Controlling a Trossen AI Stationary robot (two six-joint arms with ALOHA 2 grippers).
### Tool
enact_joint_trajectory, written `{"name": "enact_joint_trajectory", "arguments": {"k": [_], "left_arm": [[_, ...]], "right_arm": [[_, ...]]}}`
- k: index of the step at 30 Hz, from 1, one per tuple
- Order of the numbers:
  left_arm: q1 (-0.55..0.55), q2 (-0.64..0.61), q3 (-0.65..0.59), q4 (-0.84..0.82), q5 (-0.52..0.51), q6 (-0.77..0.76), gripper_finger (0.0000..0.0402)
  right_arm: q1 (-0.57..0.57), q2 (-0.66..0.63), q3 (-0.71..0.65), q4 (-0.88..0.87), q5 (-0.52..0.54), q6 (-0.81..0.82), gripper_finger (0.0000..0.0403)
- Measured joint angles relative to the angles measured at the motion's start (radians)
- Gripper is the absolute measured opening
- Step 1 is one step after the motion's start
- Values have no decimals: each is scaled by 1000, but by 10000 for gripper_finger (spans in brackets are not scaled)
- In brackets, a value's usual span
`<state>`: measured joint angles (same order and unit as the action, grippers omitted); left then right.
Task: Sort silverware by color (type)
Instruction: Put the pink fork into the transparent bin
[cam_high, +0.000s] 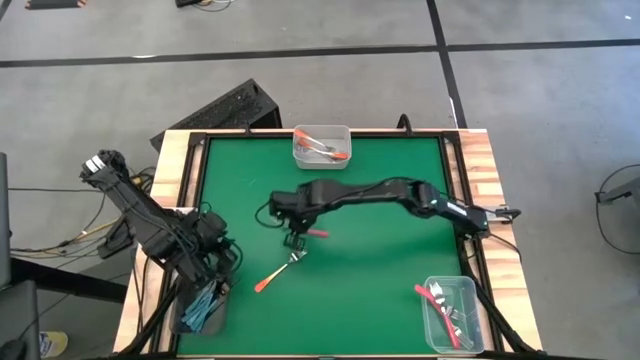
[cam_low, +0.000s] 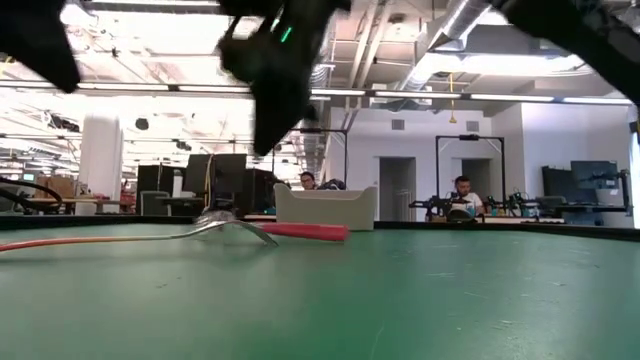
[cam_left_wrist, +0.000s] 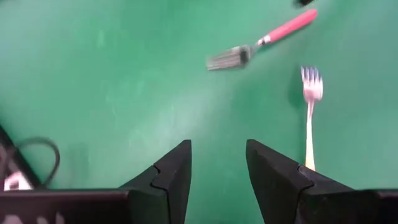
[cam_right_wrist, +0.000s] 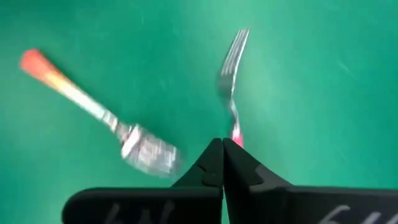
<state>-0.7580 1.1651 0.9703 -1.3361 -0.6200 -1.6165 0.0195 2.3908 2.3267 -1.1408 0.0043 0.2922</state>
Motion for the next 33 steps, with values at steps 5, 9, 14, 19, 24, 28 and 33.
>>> {"name": "enact_joint_trajectory", "arguments": {"k": [5, 9, 14, 19, 24, 28, 33], "left_arm": [[59, 0, 0, 29, -115, 93, 139], [129, 0, 0, 104, -127, 258, 139], [218, 0, 0, 245, -105, 488, 139], [304, 0, 0, 373, -13, 689, 139], [334, 0, 0, 382, 86, 694, 139], [303, 0, 0, 381, 134, 604, 139], [208, 0, 0, 348, 110, 374, 139]], "right_arm": [[19, -128, 2, -191, 131, 86, 8], [58, -215, 2, -309, 231, 173, 17], [118, -265, 4, -377, 409, 264, 17], [126, -223, 4, -316, 407, 261, 51], [105, -136, 4, -254, 319, 171, 113], [87, -71, 4, -163, 230, 28, 165], [52, 31, 4, -95, 166, -135, 194]]}}
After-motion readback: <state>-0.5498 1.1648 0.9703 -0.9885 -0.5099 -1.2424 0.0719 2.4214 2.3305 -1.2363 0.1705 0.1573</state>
